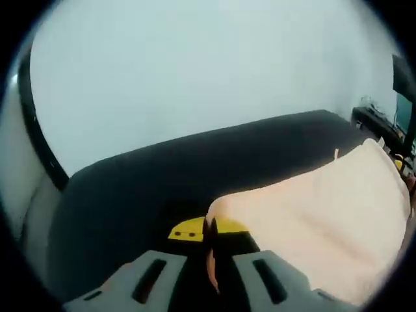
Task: Fold the towel on the table until its edges align and the towel forms a compact rectangular stack.
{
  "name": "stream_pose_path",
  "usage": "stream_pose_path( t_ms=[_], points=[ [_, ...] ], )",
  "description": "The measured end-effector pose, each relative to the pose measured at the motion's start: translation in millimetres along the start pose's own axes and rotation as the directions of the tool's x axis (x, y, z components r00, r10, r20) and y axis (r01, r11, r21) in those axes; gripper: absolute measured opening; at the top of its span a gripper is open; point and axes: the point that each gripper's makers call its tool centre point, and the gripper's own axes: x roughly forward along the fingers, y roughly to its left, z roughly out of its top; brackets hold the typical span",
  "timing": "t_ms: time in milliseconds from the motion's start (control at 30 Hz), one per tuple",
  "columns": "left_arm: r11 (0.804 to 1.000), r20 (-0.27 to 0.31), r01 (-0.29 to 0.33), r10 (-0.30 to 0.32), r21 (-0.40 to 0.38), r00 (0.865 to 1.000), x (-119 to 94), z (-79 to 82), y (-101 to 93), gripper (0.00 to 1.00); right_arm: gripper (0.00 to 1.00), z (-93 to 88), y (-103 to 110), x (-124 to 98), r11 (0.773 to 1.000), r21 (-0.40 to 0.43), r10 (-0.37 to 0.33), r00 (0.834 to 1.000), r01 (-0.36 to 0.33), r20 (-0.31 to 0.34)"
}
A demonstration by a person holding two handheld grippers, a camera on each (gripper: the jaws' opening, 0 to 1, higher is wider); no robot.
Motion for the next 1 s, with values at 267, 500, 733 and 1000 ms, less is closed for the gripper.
stream_pose_path(
  t_ms=[267, 500, 733, 1000],
  points=[
    [0.998, 0.069, -0.055, 0.055, 0.002, 0.996, 19, -3.9, 22.7, 0.46, 0.28, -1.5, -1, 5, 1.0, 0.027, 0.015, 1.0, -0.015, 0.001],
    [0.977, 0.166, -0.039, 0.004, 0.21, 0.986, -84, -12.1, 29.2, 0.35, 0.28, 1.3, 0, 6, 0.999, 0.034, 0.027, 0.999, -0.027, 0.018],
    [0.859, 0.075, 0.072, -0.127, 0.507, 0.989, -169, -93.4, -33.0, 0.33, 0.27, 3.6, 2, 8, 0.997, 0.055, 0.053, 0.998, -0.055, 0.038],
    [0.622, -0.068, 0.186, -0.209, 0.761, 0.976, -195, -152.7, -77.3, 0.32, 0.27, 0.9, 11, -1, 0.994, 0.06, 0.089, 0.996, -0.09, 0.015]
  ],
)
